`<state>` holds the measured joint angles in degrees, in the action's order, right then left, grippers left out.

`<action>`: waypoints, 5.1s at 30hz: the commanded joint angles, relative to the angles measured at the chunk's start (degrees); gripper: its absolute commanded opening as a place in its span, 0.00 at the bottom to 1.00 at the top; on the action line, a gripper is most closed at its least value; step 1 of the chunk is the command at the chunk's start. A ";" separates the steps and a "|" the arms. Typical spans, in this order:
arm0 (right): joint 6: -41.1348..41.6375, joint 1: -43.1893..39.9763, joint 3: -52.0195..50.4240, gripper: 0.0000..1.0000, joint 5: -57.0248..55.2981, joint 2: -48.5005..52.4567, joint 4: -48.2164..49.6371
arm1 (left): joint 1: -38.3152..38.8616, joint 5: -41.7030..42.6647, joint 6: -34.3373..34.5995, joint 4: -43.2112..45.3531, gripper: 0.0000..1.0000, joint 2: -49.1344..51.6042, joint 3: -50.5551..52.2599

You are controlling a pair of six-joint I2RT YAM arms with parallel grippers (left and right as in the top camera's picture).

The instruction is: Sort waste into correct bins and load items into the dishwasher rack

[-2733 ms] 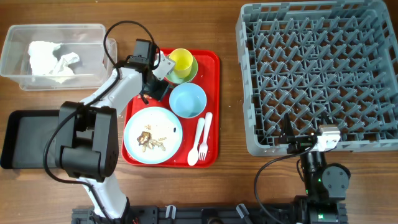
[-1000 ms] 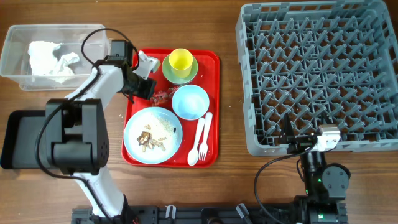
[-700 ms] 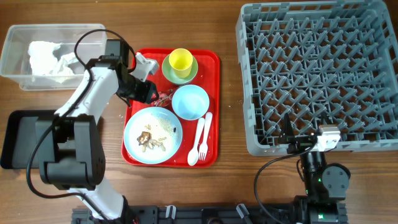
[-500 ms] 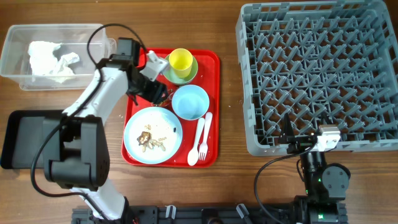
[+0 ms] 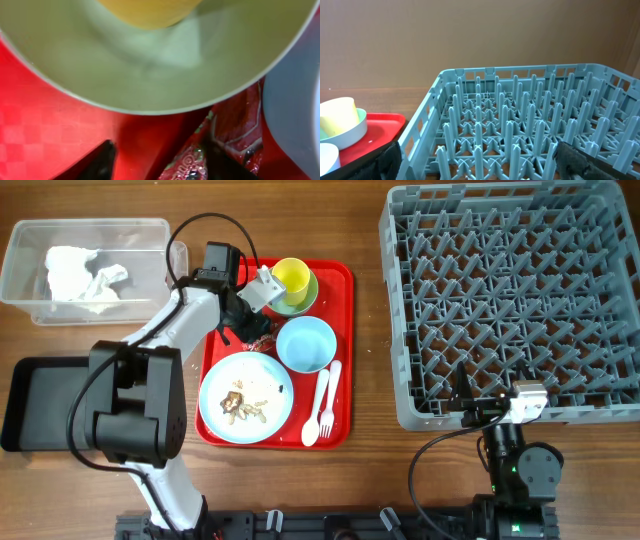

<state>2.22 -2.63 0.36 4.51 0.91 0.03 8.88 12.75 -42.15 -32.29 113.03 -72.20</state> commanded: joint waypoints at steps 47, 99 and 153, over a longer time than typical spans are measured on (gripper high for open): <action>-0.63 -0.28 -0.07 1.00 0.50 0.11 0.22 | -0.17 3.63 3.37 -9.86 0.59 -7.72 0.96; -0.63 -0.28 -0.07 1.00 0.50 0.11 0.22 | -8.57 -12.22 37.11 11.30 0.04 -22.34 0.94; -0.63 -0.28 -0.07 1.00 0.50 0.11 0.22 | -22.49 16.44 58.73 -47.34 0.82 -41.03 0.96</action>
<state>2.22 -2.63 0.36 4.51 1.23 0.05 -13.87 33.06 15.68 -79.53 72.18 -71.50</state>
